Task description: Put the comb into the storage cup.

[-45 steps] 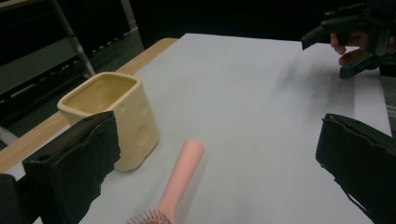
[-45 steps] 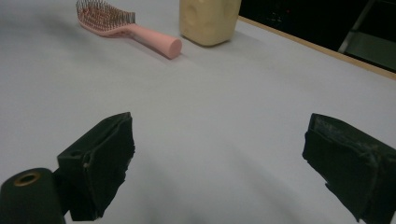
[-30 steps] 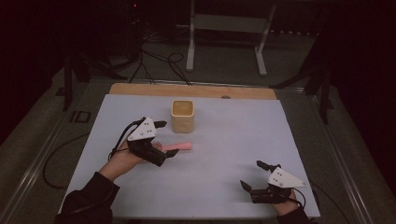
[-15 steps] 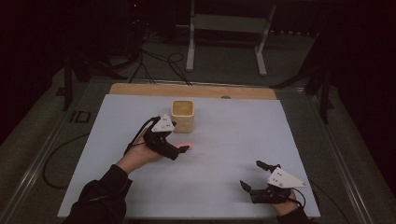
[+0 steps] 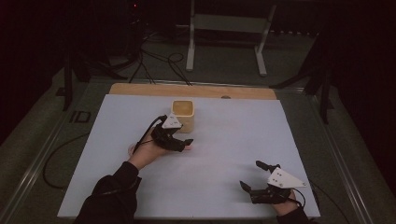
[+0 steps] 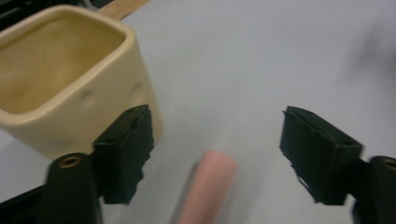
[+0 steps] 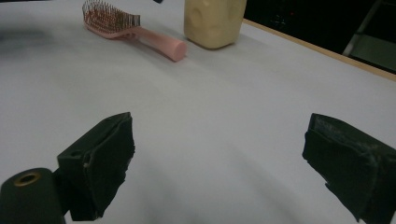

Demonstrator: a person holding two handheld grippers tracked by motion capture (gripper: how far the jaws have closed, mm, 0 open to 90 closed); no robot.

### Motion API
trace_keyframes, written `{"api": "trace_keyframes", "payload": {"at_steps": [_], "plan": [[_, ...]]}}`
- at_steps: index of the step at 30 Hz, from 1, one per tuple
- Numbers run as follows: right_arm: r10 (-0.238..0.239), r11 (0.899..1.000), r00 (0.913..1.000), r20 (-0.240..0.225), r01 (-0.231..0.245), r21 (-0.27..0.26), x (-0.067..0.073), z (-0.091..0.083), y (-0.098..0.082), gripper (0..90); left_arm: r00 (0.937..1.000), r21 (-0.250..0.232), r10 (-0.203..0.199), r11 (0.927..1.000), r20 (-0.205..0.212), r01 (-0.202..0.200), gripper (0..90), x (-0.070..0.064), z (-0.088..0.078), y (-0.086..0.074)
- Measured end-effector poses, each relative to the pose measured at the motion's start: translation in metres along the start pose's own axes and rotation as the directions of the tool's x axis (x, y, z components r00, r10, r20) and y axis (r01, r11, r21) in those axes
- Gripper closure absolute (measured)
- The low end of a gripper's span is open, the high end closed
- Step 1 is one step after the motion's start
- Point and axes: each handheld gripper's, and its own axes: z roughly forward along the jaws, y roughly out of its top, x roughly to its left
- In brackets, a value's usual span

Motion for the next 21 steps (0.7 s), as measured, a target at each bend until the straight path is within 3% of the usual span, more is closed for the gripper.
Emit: {"api": "trace_keyframes", "payload": {"at_steps": [6,21], "plan": [[0.000,1.000,1.0000,-0.002,0.000,0.000,0.000,0.000,0.000,8.4,0.9989,0.033,-0.040,0.9986,-0.027,0.041,47.5,0.005,0.009,-0.003],[-0.002,1.000,1.0000,-0.004,0.002,-0.001,0.000,0.000,0.000,8.4,0.9948,0.097,-0.044,0.9939,-0.092,0.052,79.0,0.003,0.027,-0.005]]}}
